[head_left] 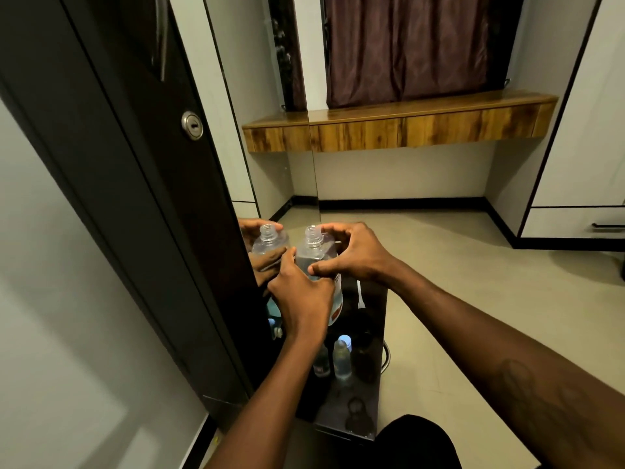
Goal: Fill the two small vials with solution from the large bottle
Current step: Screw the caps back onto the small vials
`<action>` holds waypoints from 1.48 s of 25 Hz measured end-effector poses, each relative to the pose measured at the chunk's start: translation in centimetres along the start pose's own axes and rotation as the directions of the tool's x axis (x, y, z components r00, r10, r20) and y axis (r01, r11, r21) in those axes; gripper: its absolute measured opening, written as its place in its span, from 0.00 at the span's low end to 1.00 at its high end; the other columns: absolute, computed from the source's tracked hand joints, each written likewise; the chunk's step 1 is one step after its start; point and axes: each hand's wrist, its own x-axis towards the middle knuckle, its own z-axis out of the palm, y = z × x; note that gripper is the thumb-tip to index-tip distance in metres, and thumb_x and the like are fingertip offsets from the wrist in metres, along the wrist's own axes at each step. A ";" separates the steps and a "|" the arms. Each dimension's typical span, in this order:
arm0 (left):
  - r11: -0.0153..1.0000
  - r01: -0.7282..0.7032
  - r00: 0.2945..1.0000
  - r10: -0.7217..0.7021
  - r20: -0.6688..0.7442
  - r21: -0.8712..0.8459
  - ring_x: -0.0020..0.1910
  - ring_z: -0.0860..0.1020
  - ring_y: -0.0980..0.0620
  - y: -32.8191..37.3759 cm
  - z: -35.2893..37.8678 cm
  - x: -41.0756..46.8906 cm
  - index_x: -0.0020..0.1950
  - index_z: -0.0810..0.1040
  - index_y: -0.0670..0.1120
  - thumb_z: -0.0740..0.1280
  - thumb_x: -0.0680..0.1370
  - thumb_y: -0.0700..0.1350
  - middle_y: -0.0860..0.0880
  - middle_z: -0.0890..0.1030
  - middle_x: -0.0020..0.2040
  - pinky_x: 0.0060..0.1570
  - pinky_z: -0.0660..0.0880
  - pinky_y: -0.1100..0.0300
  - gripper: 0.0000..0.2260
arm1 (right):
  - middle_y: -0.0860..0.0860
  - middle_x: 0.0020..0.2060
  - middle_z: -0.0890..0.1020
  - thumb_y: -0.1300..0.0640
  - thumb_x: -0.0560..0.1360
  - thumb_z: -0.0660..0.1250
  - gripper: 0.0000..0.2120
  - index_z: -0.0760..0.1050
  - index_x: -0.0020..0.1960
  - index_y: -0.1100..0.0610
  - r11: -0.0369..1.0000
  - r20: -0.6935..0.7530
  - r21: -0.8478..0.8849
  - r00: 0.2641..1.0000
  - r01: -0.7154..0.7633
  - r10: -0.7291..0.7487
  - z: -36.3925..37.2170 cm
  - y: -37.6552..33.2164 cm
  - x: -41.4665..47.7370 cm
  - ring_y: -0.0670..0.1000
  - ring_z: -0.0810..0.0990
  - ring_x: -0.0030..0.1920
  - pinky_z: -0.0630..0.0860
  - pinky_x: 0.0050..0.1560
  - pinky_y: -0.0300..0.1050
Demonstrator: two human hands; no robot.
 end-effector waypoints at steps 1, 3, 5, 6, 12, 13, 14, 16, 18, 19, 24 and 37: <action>1.000 0.014 1.000 -0.014 0.004 0.008 0.46 0.82 0.58 0.0 0.1 0.0 0.70 0.77 0.42 0.81 0.67 0.39 0.44 0.85 0.55 0.33 0.59 0.89 0.31 | 0.54 0.58 0.85 0.60 0.60 0.85 0.38 0.78 0.68 0.59 1.000 0.004 0.000 1.000 0.002 -0.002 0.0 0.3 0.0 0.53 0.85 0.58 0.82 0.61 0.55; 1.000 0.013 1.000 -0.013 0.006 0.017 0.53 0.84 0.49 -0.2 0.3 0.1 0.71 0.76 0.43 0.81 0.68 0.41 0.43 0.85 0.58 0.41 0.56 0.89 0.32 | 0.54 0.60 0.85 0.58 0.60 0.85 0.40 0.77 0.70 0.59 1.000 0.007 -0.003 1.000 0.014 -0.014 0.1 0.7 0.2 0.53 0.85 0.59 0.82 0.61 0.54; 0.999 -0.004 1.000 0.004 0.015 0.039 0.56 0.84 0.48 -0.2 -0.1 0.0 0.72 0.75 0.44 0.81 0.68 0.43 0.43 0.84 0.60 0.45 0.63 0.82 0.33 | 0.54 0.60 0.84 0.57 0.60 0.85 0.40 0.76 0.70 0.58 1.000 0.010 0.011 1.000 0.019 -0.019 0.1 1.0 0.2 0.52 0.84 0.59 0.82 0.60 0.54; 0.999 -0.018 1.000 0.017 0.026 0.049 0.57 0.84 0.48 -0.2 -0.5 -0.2 0.73 0.75 0.44 0.82 0.69 0.45 0.44 0.84 0.61 0.46 0.68 0.77 0.34 | 0.53 0.61 0.84 0.56 0.60 0.86 0.41 0.76 0.70 0.57 1.000 0.011 0.024 1.000 0.015 -0.016 0.1 1.2 0.2 0.51 0.84 0.60 0.82 0.60 0.54; 0.998 -0.051 0.993 0.053 0.108 -0.026 0.57 0.83 0.52 -1.5 -4.7 -3.1 0.71 0.77 0.47 0.79 0.73 0.50 0.47 0.84 0.60 0.37 0.64 0.87 0.28 | 0.51 0.69 0.79 0.48 0.60 0.86 0.48 0.70 0.75 0.55 0.998 0.030 0.047 0.999 -0.047 0.046 0.0 1.8 -1.0 0.49 0.79 0.68 0.75 0.70 0.49; 0.998 -0.044 0.991 0.049 0.127 -0.038 0.58 0.83 0.54 -2.2 -5.8 -4.0 0.70 0.77 0.48 0.79 0.73 0.51 0.48 0.84 0.61 0.40 0.65 0.87 0.27 | 0.51 0.69 0.78 0.46 0.60 0.85 0.47 0.71 0.75 0.54 0.997 -0.033 0.062 0.999 -0.035 0.037 0.1 1.6 -1.5 0.48 0.78 0.68 0.74 0.70 0.46; 0.998 -0.039 0.987 0.046 0.153 -0.048 0.57 0.83 0.57 -3.1 -6.8 -4.9 0.70 0.78 0.50 0.79 0.73 0.51 0.50 0.85 0.60 0.43 0.67 0.86 0.26 | 0.51 0.67 0.80 0.45 0.61 0.85 0.44 0.73 0.72 0.54 0.997 -0.128 0.071 0.992 0.000 0.009 0.2 1.4 -2.2 0.46 0.79 0.66 0.76 0.68 0.44; 0.996 0.009 0.976 0.011 0.216 -0.089 0.54 0.83 0.64 -5.1 -8.7 -6.8 0.66 0.81 0.53 0.79 0.73 0.48 0.54 0.85 0.57 0.49 0.71 0.82 0.22 | 0.48 0.56 0.86 0.45 0.65 0.82 0.29 0.81 0.63 0.51 0.994 -0.323 0.023 0.941 0.111 -0.097 0.7 1.2 -3.9 0.43 0.85 0.56 0.81 0.57 0.40; 0.988 0.079 0.956 -0.037 0.292 -0.133 0.54 0.83 0.64 -7.0 -9.7 -8.1 0.65 0.81 0.54 0.79 0.72 0.43 0.54 0.86 0.56 0.52 0.75 0.77 0.22 | 0.44 0.43 0.88 0.49 0.68 0.80 0.14 0.86 0.52 0.50 0.982 -0.360 -0.022 0.914 0.189 -0.184 1.2 1.0 -5.6 0.42 0.87 0.44 0.83 0.46 0.38; 0.987 0.098 0.939 -0.049 0.339 -0.131 0.55 0.83 0.63 -7.7 -9.8 -8.5 0.66 0.80 0.53 0.80 0.72 0.41 0.54 0.85 0.57 0.54 0.75 0.74 0.24 | 0.44 0.41 0.88 0.52 0.69 0.80 0.09 0.87 0.49 0.51 0.979 -0.287 -0.035 0.937 0.199 -0.200 1.5 0.7 -6.2 0.43 0.87 0.41 0.83 0.44 0.38; 0.989 0.109 0.869 -0.044 0.492 -0.103 0.57 0.82 0.62 -8.6 -8.6 -9.1 0.69 0.78 0.53 0.82 0.69 0.43 0.56 0.84 0.60 0.60 0.79 0.62 0.30 | 0.49 0.45 0.89 0.63 0.71 0.77 0.08 0.88 0.50 0.56 0.881 0.250 -0.421 0.961 0.215 -0.115 2.4 -0.4 -6.0 0.41 0.86 0.42 0.84 0.51 0.42; 0.978 0.115 0.875 -0.017 0.484 -0.175 0.53 0.82 0.68 -9.5 -6.2 -8.8 0.66 0.81 0.55 0.81 0.71 0.43 0.62 0.84 0.53 0.55 0.79 0.69 0.25 | 0.53 0.53 0.87 0.62 0.72 0.73 0.18 0.84 0.61 0.52 0.546 0.606 -0.709 0.782 0.446 0.148 5.3 0.4 -3.1 0.54 0.85 0.49 0.81 0.48 0.46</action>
